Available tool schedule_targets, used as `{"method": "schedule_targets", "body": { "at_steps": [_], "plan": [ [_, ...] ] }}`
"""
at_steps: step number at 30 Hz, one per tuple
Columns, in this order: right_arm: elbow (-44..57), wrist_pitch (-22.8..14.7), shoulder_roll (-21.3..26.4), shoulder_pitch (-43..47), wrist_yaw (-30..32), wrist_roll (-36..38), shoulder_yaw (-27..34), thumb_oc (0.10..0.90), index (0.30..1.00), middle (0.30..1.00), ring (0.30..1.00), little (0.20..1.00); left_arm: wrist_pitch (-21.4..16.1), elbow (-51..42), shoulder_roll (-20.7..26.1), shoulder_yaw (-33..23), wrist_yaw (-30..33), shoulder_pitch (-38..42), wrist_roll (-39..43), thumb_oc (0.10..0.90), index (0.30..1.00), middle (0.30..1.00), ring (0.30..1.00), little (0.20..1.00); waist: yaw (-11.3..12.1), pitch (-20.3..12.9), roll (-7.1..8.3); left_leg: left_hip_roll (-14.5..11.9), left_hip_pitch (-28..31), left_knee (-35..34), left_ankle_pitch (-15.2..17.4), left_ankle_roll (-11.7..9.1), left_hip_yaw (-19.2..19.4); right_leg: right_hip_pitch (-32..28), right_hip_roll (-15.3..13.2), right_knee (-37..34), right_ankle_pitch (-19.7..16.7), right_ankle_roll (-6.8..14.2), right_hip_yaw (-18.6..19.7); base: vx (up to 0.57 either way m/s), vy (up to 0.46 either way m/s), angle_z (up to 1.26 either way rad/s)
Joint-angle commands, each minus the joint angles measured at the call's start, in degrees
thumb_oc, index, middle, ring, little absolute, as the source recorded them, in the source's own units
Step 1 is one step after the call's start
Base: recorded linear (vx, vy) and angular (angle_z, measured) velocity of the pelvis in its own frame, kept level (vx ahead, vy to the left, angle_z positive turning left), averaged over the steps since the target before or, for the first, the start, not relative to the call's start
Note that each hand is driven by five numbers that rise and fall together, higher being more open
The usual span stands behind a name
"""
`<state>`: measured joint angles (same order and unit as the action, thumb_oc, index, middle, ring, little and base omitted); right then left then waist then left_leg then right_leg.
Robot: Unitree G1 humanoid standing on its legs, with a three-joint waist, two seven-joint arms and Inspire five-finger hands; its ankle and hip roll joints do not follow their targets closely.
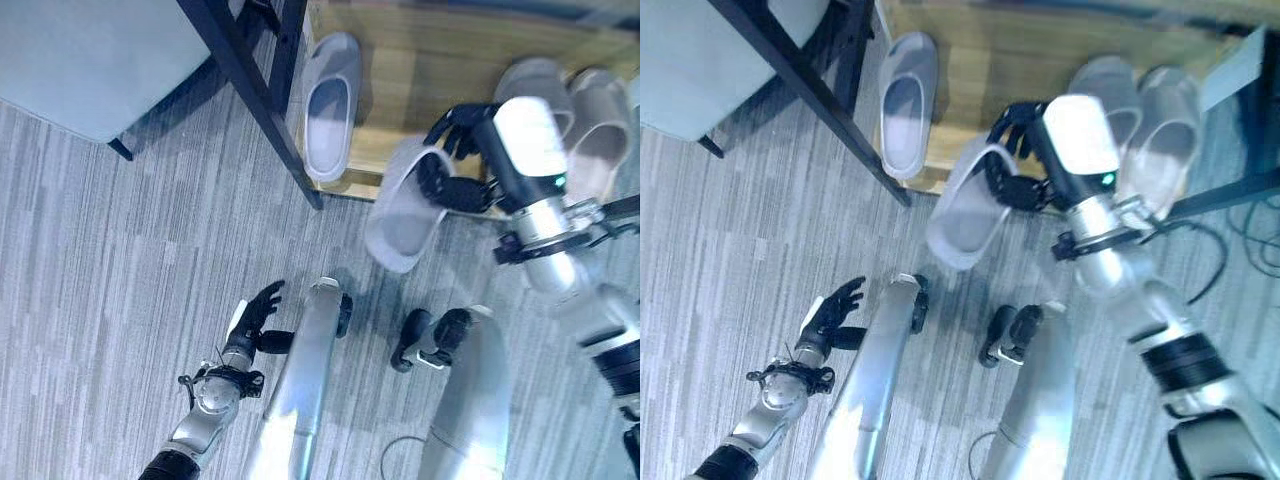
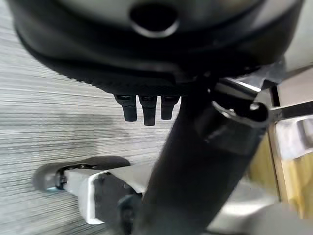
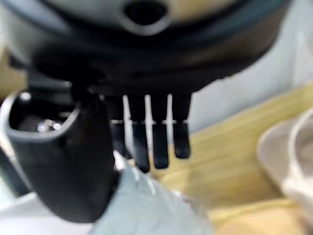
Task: Arrange the slippers neatly on the shoe rack.
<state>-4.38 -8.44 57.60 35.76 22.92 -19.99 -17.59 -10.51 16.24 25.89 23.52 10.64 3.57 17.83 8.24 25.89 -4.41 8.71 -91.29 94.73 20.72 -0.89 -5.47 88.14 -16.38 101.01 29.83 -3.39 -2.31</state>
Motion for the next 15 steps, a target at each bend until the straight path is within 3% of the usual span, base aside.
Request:
{"method": "schedule_targets", "body": {
  "at_steps": [1,3,4,8,12,15],
  "plan": [
    [7.21,-2.72,5.65,14.25,8.08,0.02,2.33,0.400,0.300,0.300,0.300,0.300,-4.94,-5.16,0.46,-0.82,4.06,-2.38,2.53,0.800,0.900,0.900,0.900,0.900,0.50,3.90,0.93,-0.40,1.34,4.19,9.35,1.89,1.39,-0.86,1.65,5.18,8.62,-2.60,2.29,0.07,-0.040,-0.01],
    [6.72,-2.77,6.94,16.36,9.24,0.28,0.42,0.400,0.300,0.300,0.300,0.300,-5.30,-6.01,1.74,0.18,4.92,-4.31,2.91,0.800,0.900,0.900,0.900,0.900,1.23,3.90,0.70,-0.27,1.34,7.67,12.13,1.99,0.92,-0.45,2.12,9.26,9.99,-3.00,3.19,0.10,-0.016,-0.05],
    [5.84,-2.48,9.13,20.29,9.74,0.31,-3.36,0.400,0.300,0.300,0.300,0.300,-5.47,-6.15,2.94,1.35,5.31,-5.66,3.15,0.800,0.900,0.900,0.900,0.900,2.18,3.90,0.77,-0.43,1.34,11.05,14.80,1.86,0.50,-0.45,2.29,12.39,11.01,-3.19,3.88,0.12,0.020,-0.05],
    [1.90,-2.42,11.60,27.97,10.56,1.94,-11.64,0.400,0.300,0.300,0.300,0.300,-5.78,-6.56,4.92,3.29,5.57,-8.04,3.78,0.800,0.900,0.900,0.900,0.900,4.09,3.90,0.22,-0.84,1.34,17.23,19.32,1.80,-0.62,-0.63,3.07,18.18,12.88,-3.62,4.35,0.09,0.017,-0.17],
    [-2.00,-2.24,13.41,35.39,10.74,2.20,-19.28,0.400,0.300,0.300,0.300,0.300,-6.11,-6.25,6.17,4.34,5.71,-8.45,4.00,0.800,0.900,0.900,0.900,0.900,5.57,3.90,-0.14,-0.50,1.34,21.13,21.71,1.28,-1.76,-1.31,2.91,21.11,14.05,-3.95,3.55,0.06,0.010,-0.09],
    [-7.96,-1.24,14.72,43.17,10.85,2.34,-28.68,0.400,0.300,0.300,0.300,0.300,-6.00,-6.51,8.46,5.38,5.41,-8.87,3.95,0.800,0.900,0.900,0.900,0.900,7.17,3.90,-0.18,-0.23,1.34,23.80,23.32,0.72,-3.05,-2.21,2.49,23.30,14.95,-4.15,2.60,0.04,-0.008,-0.03]
  ]
}}
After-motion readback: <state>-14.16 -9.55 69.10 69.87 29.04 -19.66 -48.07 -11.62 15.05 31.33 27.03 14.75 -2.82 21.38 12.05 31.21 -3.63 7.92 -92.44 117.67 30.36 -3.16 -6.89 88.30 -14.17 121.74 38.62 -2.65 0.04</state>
